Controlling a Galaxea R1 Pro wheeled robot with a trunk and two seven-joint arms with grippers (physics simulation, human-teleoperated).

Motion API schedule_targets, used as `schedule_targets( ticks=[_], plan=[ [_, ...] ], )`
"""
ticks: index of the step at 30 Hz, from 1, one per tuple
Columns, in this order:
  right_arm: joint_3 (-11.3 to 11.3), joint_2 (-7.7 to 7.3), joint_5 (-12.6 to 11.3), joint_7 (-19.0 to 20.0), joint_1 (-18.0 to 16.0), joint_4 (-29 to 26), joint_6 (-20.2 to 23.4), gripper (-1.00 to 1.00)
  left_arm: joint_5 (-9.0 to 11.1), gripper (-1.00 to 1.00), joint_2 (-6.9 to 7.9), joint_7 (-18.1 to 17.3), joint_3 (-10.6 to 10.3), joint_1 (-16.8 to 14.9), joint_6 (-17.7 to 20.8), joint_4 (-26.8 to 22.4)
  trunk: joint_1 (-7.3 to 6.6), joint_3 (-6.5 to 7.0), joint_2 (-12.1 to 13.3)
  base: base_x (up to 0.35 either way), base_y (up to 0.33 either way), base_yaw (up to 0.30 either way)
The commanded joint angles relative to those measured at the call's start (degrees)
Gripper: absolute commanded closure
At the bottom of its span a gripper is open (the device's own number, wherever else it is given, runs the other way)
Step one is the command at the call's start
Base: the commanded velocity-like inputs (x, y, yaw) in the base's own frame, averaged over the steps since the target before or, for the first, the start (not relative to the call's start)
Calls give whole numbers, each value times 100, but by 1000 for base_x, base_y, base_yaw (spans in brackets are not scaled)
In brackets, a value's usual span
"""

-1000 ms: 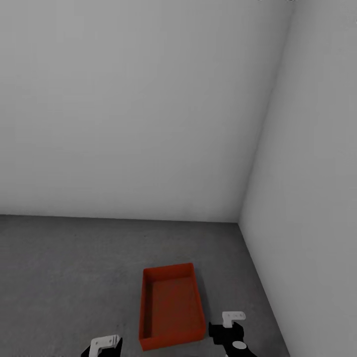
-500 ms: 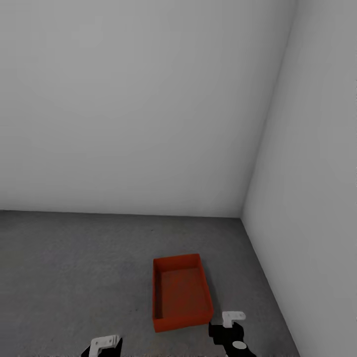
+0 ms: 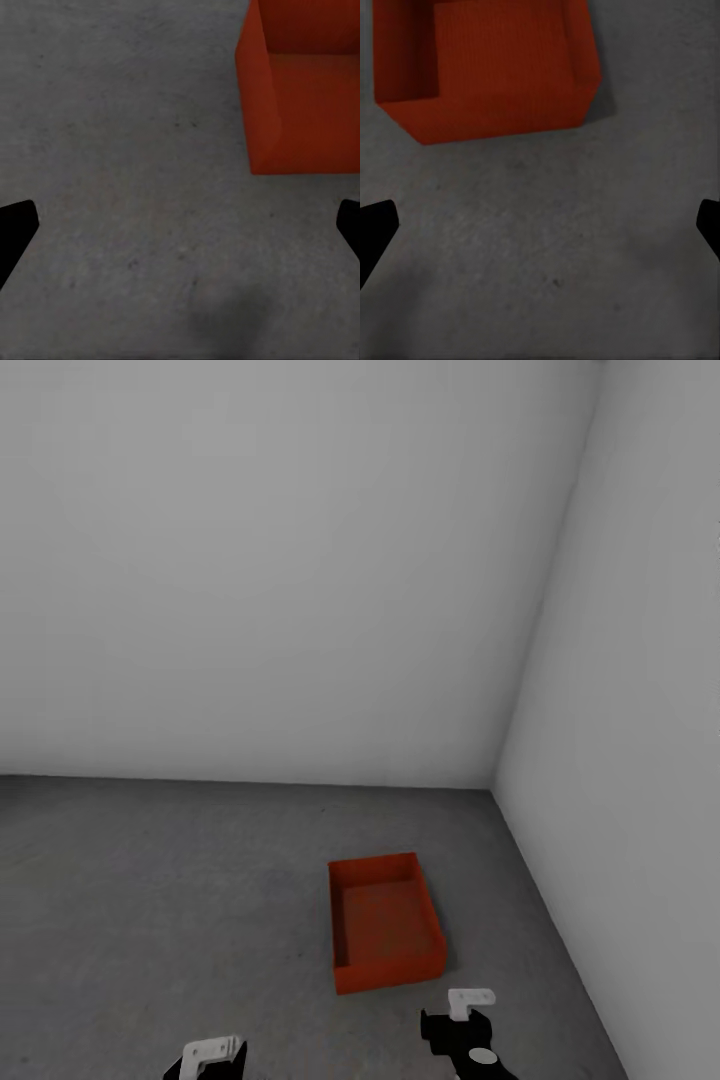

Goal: Move the two storage containers from the living room to the garage. In the garage, place one container on the floor and stack the other container on top of it (either order is fine).

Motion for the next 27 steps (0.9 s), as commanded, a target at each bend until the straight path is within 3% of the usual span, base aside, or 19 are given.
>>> schedule_targets(
  ticks=[1, 4, 17, 27],
  plan=[
    [32, 0, 3, -38, -4, 6, -12, -100, -28, -100, -4, -49, 45, -5, -17, 6, -3, -6, -4, -262, 210, 0],
    [29, 0, 3, -37, -4, 6, -11, -100, -28, -100, -6, -49, 45, -5, -17, 6, -3, -6, -4, -262, 210, -23],
    [32, 0, 3, -36, -4, 6, -11, -100, -28, -100, -7, -49, 45, -5, -17, 6, -3, -6, -4, -258, 207, -236],
    [33, 0, 3, -39, -4, 6, -12, -100, -28, -100, -8, -49, 45, -5, -21, 6, -3, -6, -4, -62, 49, -36]
  ],
)
